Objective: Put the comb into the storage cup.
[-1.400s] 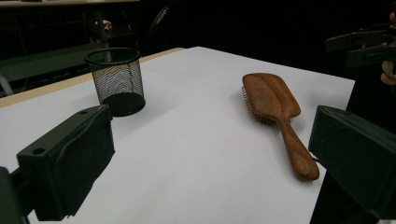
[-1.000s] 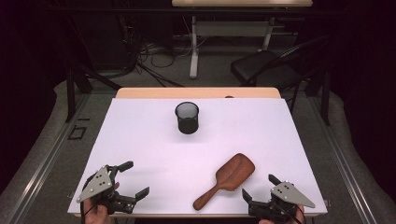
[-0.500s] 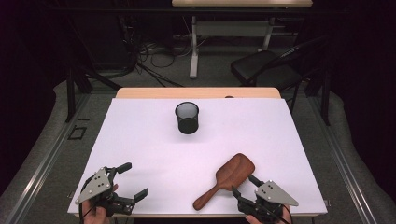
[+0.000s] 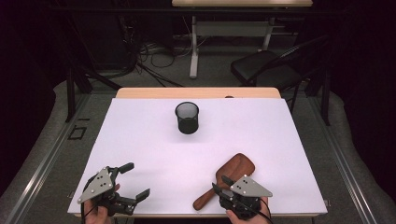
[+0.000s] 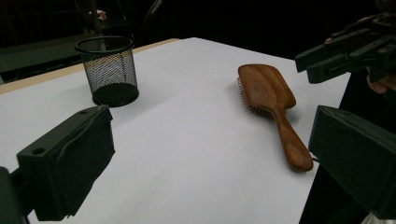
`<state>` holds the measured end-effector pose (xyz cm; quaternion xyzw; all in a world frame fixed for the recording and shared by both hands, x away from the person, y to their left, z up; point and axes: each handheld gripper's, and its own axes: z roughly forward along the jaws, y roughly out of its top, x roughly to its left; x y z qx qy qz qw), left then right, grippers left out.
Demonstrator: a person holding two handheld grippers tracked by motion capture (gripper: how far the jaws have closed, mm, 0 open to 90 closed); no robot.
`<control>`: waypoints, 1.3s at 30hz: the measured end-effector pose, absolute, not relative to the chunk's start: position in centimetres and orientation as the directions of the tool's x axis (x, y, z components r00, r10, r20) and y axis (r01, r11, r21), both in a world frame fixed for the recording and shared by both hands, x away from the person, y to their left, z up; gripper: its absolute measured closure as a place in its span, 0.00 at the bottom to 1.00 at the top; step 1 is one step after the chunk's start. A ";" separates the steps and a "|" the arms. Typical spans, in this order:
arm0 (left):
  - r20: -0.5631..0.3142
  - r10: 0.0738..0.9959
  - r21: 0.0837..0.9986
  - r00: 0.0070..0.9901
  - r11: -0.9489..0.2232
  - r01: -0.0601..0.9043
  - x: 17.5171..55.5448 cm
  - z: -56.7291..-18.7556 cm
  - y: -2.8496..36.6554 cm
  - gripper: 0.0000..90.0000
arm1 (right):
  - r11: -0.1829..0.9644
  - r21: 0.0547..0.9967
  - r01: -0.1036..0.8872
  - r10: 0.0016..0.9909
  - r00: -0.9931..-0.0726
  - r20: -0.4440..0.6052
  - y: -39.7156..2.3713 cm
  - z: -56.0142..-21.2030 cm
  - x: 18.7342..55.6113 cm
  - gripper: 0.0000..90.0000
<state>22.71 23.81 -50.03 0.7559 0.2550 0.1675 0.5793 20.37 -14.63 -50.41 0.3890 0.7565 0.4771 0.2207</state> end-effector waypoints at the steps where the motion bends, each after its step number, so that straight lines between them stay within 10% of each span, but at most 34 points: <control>1: -0.042 0.579 0.961 0.814 -0.199 0.192 22.7 -50.0 23.8 0.00 | 0.248 0.891 0.381 0.796 -0.605 0.037 -14.5 -50.5 20.5 0.70; 11: -0.042 0.583 0.961 0.811 -0.199 0.193 22.6 -50.1 23.8 0.00 | 0.307 0.843 0.441 0.768 -0.638 0.055 -12.9 -51.7 21.7 1.00; 39: -0.053 0.581 0.957 0.812 -0.202 0.207 22.8 -50.4 23.8 0.00 | 0.424 0.710 0.562 0.764 -0.643 0.053 -10.3 -54.8 23.9 1.00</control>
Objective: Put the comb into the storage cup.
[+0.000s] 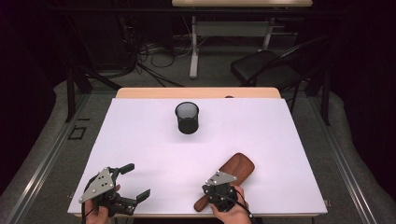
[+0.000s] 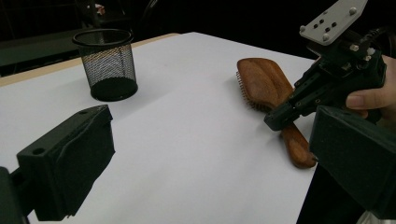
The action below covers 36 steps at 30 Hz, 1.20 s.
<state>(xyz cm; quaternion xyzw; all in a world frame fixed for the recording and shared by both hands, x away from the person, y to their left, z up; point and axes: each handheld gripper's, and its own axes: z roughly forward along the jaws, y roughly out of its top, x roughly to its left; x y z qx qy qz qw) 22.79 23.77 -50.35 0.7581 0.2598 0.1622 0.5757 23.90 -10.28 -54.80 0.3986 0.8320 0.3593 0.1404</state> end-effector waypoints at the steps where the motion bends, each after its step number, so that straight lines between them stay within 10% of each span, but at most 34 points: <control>1: -0.054 0.580 0.957 0.813 -0.202 0.208 22.8 -50.4 23.8 0.00 | 0.425 0.713 0.558 0.764 -0.643 0.048 -10.2 -54.9 23.9 1.00; 36: -0.054 0.579 0.953 0.813 -0.213 0.215 22.8 -50.5 23.6 0.00 | 0.479 0.658 0.580 0.775 -0.632 -0.008 -13.5 -54.4 21.5 1.00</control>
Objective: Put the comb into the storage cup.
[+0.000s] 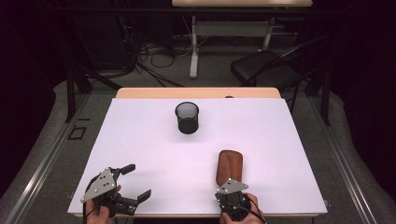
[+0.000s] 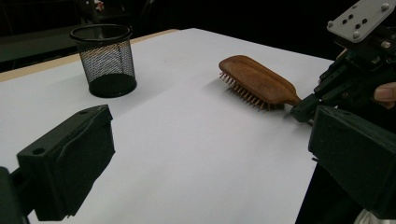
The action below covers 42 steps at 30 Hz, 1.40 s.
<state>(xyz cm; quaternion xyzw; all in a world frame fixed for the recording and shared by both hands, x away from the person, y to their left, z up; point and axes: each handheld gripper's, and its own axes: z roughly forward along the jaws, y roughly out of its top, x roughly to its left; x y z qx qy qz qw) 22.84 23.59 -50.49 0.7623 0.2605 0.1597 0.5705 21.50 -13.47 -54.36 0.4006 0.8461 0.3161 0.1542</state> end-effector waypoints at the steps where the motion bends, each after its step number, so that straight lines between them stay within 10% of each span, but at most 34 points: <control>1: -0.054 0.579 0.953 0.813 -0.213 0.215 22.8 -50.5 23.6 0.01 | 0.476 0.659 0.582 0.778 -0.629 -0.006 -13.7 -54.3 21.4 1.00; 42: -0.054 0.580 0.952 0.813 -0.215 0.217 22.9 -50.5 23.7 0.01 | 0.344 0.680 0.647 0.867 -0.498 0.035 -19.9 -53.9 20.9 1.00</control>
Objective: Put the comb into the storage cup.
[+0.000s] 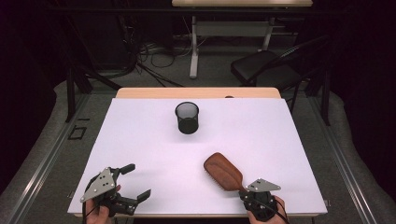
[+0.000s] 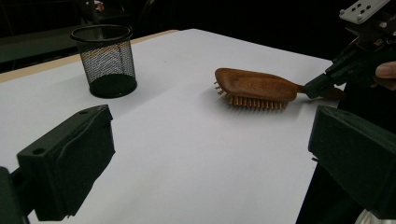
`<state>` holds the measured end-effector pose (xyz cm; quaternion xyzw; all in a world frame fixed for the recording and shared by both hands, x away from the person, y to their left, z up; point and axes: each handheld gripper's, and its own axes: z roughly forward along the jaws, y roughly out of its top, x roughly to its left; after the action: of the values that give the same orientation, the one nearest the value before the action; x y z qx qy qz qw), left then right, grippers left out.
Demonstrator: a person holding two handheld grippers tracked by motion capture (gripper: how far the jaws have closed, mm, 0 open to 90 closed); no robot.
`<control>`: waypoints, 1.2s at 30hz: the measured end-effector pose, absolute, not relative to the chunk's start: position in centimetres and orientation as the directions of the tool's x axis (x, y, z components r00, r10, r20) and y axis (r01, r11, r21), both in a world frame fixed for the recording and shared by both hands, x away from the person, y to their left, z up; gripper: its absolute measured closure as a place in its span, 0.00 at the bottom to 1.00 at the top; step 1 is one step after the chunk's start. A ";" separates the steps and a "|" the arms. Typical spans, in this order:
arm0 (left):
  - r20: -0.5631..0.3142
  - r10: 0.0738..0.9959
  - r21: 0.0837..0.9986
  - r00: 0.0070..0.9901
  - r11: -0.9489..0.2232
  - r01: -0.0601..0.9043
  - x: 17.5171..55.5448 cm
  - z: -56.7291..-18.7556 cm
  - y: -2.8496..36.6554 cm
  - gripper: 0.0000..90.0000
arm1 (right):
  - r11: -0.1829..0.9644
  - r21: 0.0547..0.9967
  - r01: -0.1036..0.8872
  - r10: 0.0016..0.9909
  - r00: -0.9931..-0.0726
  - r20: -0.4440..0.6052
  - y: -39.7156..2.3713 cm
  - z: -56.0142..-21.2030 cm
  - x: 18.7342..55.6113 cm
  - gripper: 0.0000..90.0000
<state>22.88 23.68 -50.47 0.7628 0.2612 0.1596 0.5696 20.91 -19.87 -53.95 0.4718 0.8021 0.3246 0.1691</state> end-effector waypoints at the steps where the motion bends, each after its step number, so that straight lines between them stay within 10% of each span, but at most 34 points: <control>1: -0.053 0.580 0.952 0.813 -0.215 0.216 22.9 -50.5 23.7 0.01 | 0.343 0.682 0.646 0.867 -0.498 0.035 -19.8 -53.9 20.9 1.00; 22: -0.052 0.582 0.952 0.811 -0.216 0.216 22.9 -50.5 23.7 0.01 | 0.318 0.707 0.631 0.861 -0.505 0.063 -19.7 -53.3 20.7 0.94; 36: -0.058 0.578 0.952 0.814 -0.213 0.219 23.0 -50.6 23.7 0.01 | 0.342 0.701 0.625 0.868 -0.496 0.018 -19.8 -52.7 21.0 0.56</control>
<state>23.01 23.66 -50.55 0.7628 0.2611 0.1574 0.5702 21.00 -19.75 -52.72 0.4676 0.7985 0.3320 0.1832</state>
